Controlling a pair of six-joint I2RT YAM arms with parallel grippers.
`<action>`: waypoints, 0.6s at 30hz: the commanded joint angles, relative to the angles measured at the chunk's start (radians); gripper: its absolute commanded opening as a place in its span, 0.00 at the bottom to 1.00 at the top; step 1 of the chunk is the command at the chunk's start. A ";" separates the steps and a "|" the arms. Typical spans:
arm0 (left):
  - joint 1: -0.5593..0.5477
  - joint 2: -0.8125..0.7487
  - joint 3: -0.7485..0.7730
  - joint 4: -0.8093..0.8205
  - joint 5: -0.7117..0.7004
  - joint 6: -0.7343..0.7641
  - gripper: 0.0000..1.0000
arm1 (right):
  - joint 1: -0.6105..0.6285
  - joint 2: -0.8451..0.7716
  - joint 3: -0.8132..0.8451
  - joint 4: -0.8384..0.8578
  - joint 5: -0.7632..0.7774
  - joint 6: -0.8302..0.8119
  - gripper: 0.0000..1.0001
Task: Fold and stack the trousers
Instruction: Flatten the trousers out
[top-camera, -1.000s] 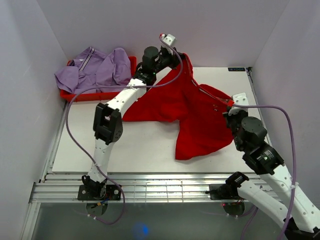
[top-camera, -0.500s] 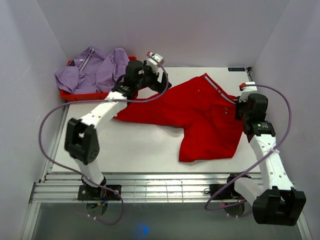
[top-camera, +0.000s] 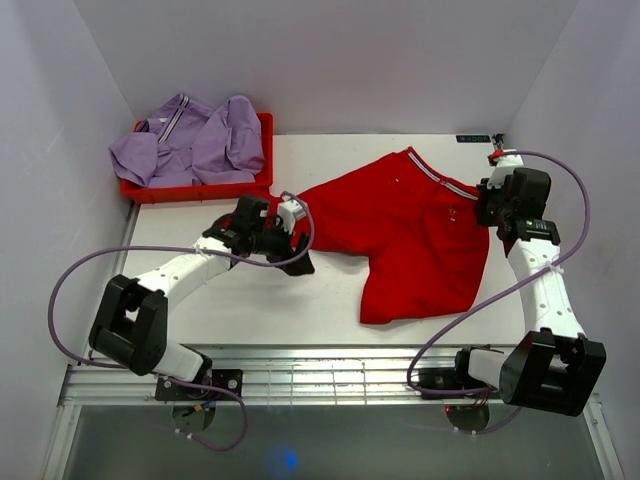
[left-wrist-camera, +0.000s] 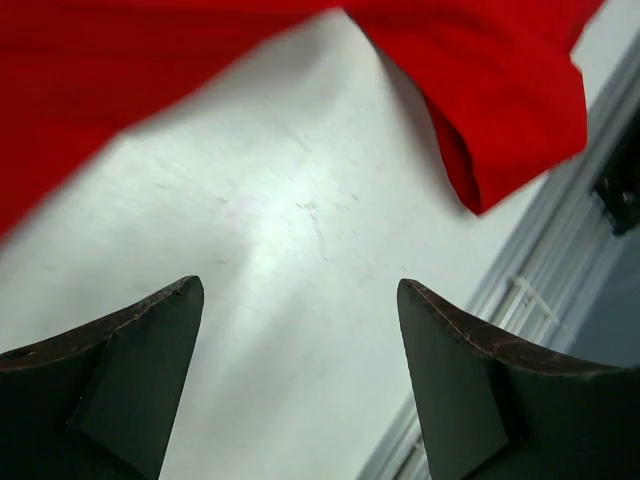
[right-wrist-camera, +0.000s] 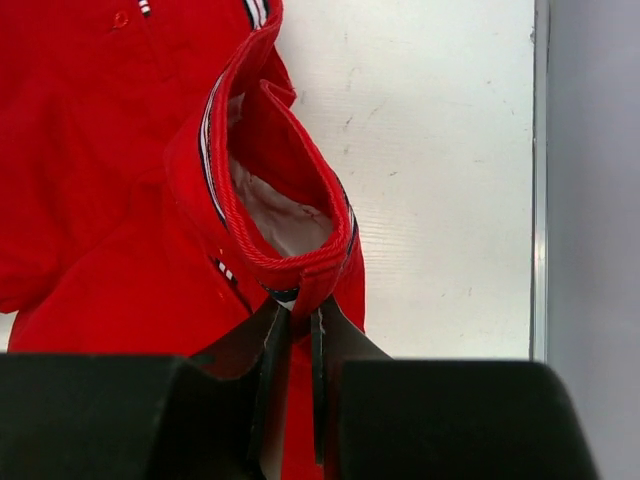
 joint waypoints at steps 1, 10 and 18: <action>-0.064 -0.048 -0.085 0.095 0.102 -0.060 0.89 | -0.038 0.016 0.076 0.044 -0.065 0.010 0.08; -0.310 0.099 -0.164 0.333 0.131 -0.083 0.90 | -0.038 0.002 0.192 0.027 -0.220 0.129 0.08; -0.431 0.280 -0.076 0.470 0.086 -0.177 0.92 | -0.038 0.011 0.290 0.076 -0.271 0.232 0.08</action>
